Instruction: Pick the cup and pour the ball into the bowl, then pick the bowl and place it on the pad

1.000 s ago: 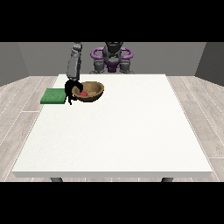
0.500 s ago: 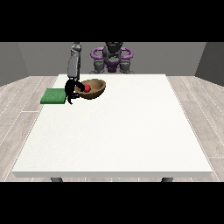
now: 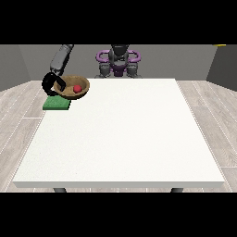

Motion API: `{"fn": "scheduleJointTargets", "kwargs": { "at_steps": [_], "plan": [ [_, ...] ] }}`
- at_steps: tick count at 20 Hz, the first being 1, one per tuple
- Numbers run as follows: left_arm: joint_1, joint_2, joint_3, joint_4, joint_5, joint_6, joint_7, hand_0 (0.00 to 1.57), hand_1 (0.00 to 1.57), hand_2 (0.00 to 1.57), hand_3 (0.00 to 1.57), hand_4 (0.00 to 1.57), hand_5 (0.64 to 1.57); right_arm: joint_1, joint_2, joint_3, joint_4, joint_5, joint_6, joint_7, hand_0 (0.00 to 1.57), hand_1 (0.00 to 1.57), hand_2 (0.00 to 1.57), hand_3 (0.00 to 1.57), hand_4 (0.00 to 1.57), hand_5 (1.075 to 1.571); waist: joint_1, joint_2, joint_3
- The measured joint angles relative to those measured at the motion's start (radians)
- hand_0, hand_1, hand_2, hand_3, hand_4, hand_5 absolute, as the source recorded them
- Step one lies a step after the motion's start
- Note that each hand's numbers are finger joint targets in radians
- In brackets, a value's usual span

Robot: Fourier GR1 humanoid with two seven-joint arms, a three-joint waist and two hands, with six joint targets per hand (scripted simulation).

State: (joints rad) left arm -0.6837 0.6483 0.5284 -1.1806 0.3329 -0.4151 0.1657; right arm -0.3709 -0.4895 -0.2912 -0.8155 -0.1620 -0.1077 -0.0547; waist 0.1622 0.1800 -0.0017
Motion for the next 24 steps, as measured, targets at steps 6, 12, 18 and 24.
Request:
{"fn": "scheduleJointTargets", "kwargs": {
  "at_steps": [6,12,18,24],
  "plan": [
    [0.057,0.034,0.027,0.052,-0.004,-0.023,-0.042,0.0,0.0,0.0,0.0,1.2,1.543,-0.043,-0.178,-0.029,0.012,-0.005,0.091,0.145,1.57,1.57,1.57,0.58,1.09,1.564,-0.056,-0.028,0.0004],
    [0.098,0.049,0.039,0.079,-0.008,-0.019,-0.106,0.0,0.0,0.0,0.0,1.21,1.554,-0.079,-0.228,-0.044,0.056,-0.005,0.154,0.149,1.57,1.57,1.57,0.38,1.12,1.568,-0.085,-0.006,0.0015],
    [0.122,0.093,0.06,0.141,0.0,-0.054,-0.173,0.0,0.0,0.0,0.0,1.21,1.551,-0.103,-0.19,-0.052,0.079,-0.004,0.133,0.123,1.57,1.57,1.57,0.49,1.07,1.567,-0.097,0.023,0.0016],
    [0.125,0.119,0.063,0.173,0.006,-0.069,-0.213,0.0,0.0,0.0,0.0,1.2,1.555,-0.139,-0.113,-0.053,0.111,-0.011,0.094,0.101,1.57,1.57,1.57,0.58,1.01,1.571,-0.094,0.048,0.002]
  ]
}}
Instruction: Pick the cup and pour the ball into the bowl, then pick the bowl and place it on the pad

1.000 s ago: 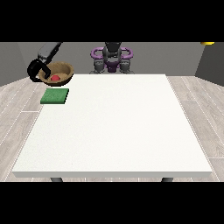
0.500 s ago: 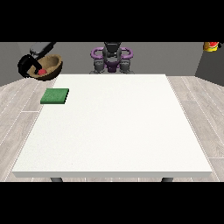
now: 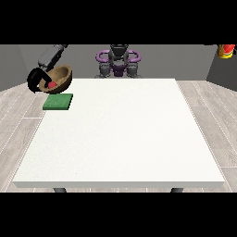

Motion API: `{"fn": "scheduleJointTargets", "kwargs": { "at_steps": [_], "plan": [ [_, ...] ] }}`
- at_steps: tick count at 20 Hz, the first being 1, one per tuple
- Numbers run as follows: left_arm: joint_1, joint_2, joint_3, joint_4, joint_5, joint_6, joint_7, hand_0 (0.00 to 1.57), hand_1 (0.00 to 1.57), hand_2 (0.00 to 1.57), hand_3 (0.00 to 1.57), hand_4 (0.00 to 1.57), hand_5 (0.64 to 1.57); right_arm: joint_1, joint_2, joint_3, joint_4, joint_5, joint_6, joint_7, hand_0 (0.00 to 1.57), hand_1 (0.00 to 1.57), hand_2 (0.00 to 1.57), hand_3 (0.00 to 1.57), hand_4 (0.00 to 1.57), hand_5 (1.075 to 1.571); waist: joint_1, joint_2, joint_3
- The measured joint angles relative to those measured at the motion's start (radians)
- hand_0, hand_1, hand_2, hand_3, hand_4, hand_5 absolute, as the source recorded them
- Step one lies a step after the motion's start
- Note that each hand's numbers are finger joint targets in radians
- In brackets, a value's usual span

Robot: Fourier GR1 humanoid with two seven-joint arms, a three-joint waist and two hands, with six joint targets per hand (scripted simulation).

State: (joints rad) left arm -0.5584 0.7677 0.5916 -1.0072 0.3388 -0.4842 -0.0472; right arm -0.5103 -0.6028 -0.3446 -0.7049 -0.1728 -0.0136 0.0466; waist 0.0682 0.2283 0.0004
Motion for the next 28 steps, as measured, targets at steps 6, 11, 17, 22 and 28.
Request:
{"fn": "scheduleJointTargets", "kwargs": {
  "at_steps": [6,11,17,22,28],
  "plan": [
    [0.0,0.015,-0.002,-0.015,0.016,0.004,0.004,0.0,0.0,0.0,0.0,1.19,1.562,-0.03,-0.016,-0.053,0.076,-0.043,0.023,-0.009,1.57,1.57,1.57,1.01,0.53,1.568,-0.001,0.009,0.0005],
    [0.001,0.017,-0.008,-0.025,0.03,0.009,0.012,0.0,0.0,0.0,0.0,1.2,1.56,-0.037,-0.034,-0.064,0.118,-0.024,-0.04,-0.025,1.55,1.55,1.51,0.93,0.0,1.554,0.003,0.012,0.0002],
    [-0.003,0.07,0.014,0.024,0.043,-0.01,-0.01,0.0,0.0,0.0,0.0,1.19,1.563,-0.073,-0.053,-0.084,0.128,-0.032,-0.075,-0.035,1.46,1.46,1.41,0.83,0.0,1.532,-0.004,0.034,-0.0001],
    [-0.004,0.079,0.011,0.034,0.041,-0.003,-0.032,0.0,0.0,0.0,0.0,1.19,1.564,-0.105,-0.007,-0.09,0.139,-0.043,-0.114,-0.065,1.38,1.38,1.34,0.72,0.0,1.536,0.006,0.052,0.0],
    [-0.001,0.08,0.004,0.032,0.04,0.0,-0.058,0.0,0.0,0.0,0.0,1.2,1.568,-0.131,-0.022,-0.062,0.156,-0.011,-0.123,-0.077,0.0,0.0,0.21,0.0,0.0,1.442,0.022,0.077,0.0]
  ]
}}
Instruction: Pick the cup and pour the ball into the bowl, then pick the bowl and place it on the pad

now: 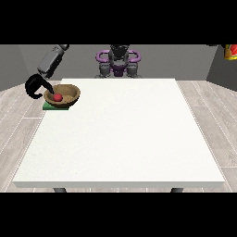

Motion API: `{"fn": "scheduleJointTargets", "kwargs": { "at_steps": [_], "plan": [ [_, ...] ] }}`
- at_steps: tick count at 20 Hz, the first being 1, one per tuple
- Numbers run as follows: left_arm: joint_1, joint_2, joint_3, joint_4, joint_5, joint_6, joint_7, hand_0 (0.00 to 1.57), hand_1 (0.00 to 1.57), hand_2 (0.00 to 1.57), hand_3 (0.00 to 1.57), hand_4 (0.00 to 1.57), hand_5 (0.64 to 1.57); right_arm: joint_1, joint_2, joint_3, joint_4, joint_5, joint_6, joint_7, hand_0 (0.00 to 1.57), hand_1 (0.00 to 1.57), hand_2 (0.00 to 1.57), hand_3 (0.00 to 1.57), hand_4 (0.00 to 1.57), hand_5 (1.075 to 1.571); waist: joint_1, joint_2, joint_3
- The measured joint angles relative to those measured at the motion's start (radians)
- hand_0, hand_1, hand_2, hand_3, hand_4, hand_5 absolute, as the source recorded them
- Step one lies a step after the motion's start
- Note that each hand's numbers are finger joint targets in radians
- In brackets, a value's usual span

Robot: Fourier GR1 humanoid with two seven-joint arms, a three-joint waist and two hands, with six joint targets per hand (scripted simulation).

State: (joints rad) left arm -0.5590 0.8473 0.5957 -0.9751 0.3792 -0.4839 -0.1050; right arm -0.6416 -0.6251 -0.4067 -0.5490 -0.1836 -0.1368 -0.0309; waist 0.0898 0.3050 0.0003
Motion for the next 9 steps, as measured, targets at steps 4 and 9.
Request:
{"fn": "scheduleJointTargets", "kwargs": {
  "at_steps": [4,9],
  "plan": [
    [0.006,0.012,-0.001,0.008,0.007,-0.016,-0.005,0.0,0.0,0.0,0.0,1.19,1.569,-0.003,0.0,0.037,0.009,0.029,0.027,0.007,0.0,0.0,0.0,0.0,0.0,1.4,0.009,-0.009,0.0],
    [0.02,-0.041,-0.04,-0.048,0.009,0.023,0.042,0.0,0.0,0.0,0.0,1.19,1.569,-0.016,-0.047,0.063,0.036,0.052,0.086,0.053,0.0,0.0,0.0,0.0,0.2,1.375,0.001,-0.074,0.0004]
  ]
}}
